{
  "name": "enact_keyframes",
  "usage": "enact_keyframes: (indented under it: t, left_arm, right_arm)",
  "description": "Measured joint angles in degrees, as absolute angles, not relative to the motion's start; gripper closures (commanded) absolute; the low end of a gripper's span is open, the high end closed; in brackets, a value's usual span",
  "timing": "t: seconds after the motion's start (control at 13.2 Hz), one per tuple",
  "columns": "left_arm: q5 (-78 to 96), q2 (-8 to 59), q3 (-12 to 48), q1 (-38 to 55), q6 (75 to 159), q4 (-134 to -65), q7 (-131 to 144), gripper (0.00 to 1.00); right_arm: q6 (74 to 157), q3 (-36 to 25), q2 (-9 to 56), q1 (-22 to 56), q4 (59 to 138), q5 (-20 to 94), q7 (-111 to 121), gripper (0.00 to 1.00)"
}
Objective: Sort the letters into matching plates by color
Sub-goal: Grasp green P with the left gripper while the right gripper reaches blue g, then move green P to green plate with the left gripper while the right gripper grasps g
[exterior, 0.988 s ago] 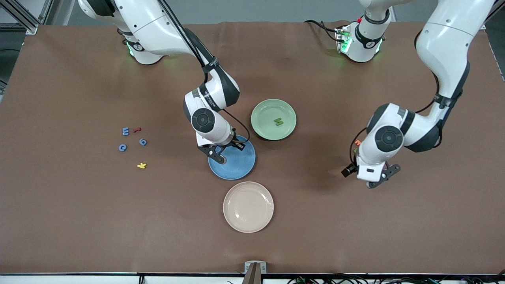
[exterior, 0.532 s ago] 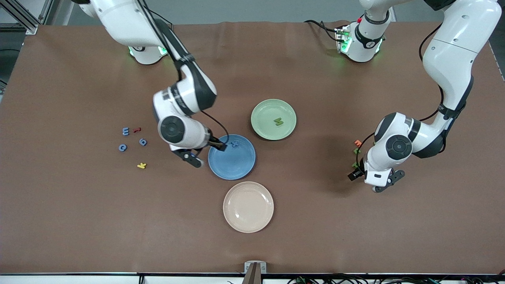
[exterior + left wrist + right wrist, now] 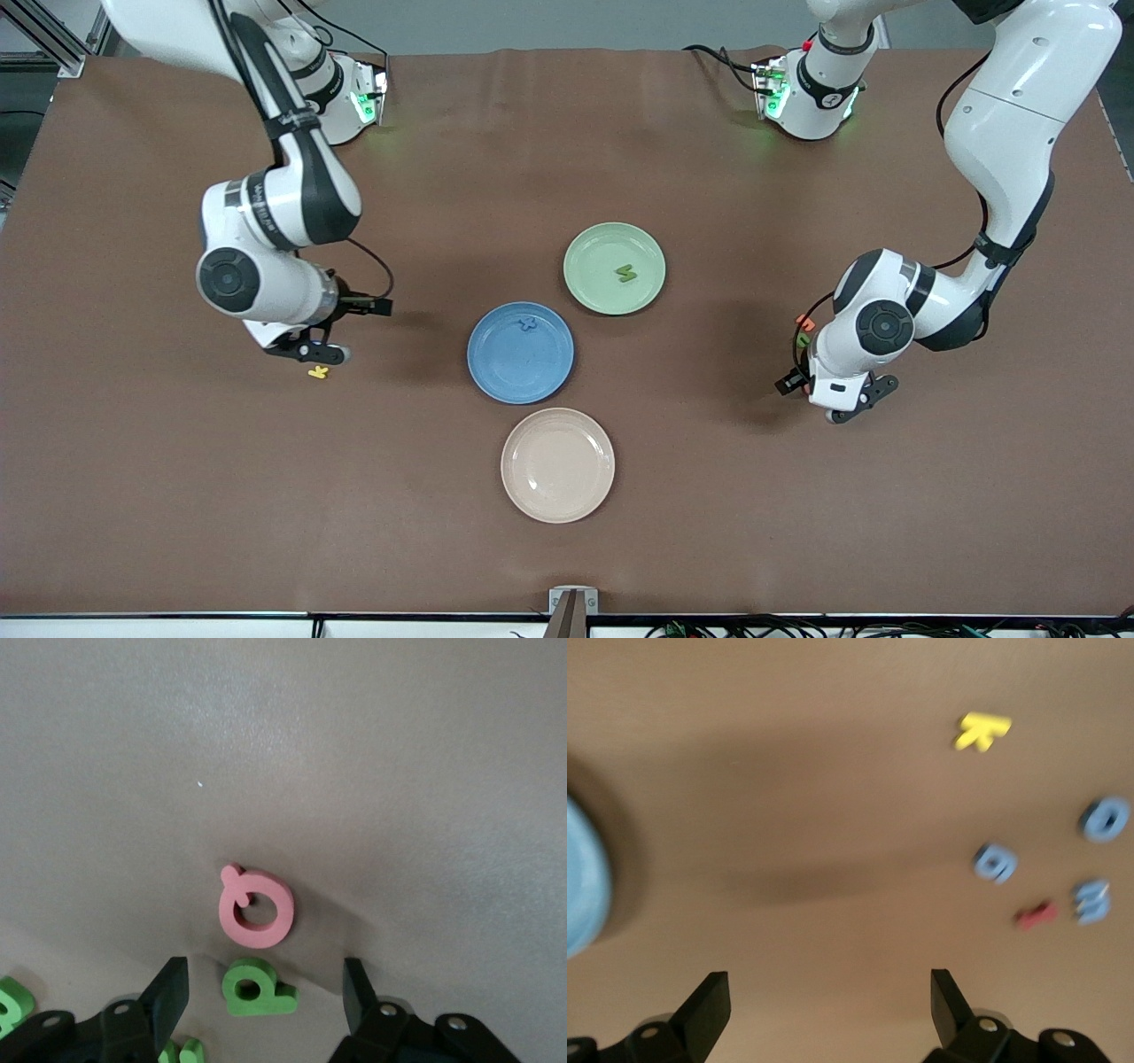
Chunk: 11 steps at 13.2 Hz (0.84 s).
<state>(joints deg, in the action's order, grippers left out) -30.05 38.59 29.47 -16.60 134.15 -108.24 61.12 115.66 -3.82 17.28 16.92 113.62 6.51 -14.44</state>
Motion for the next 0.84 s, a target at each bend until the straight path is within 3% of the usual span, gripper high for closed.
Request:
enact_keyframes:
  t: [0.46,0.68,0.84]
  left_arm:
    - [-30.1,38.6,29.7,-16.6,134.2,-108.4,61.0,0.42]
    - [-30.1,38.6,29.8,-16.6,134.3,-108.5,61.0,0.57]
    - [-30.1,38.6,29.9,-16.6,134.3,-108.7,60.9,0.75]
  right_arm:
    - [133.0,-3.8,17.3,11.8,125.6,5.4,-3.7,0.0]
    - [135.6,-3.9,17.3,8.0,126.5,5.4,-2.8,0.01]
    - [136.3,-3.9,17.4,6.6,127.0,5.3,-2.8,0.03]
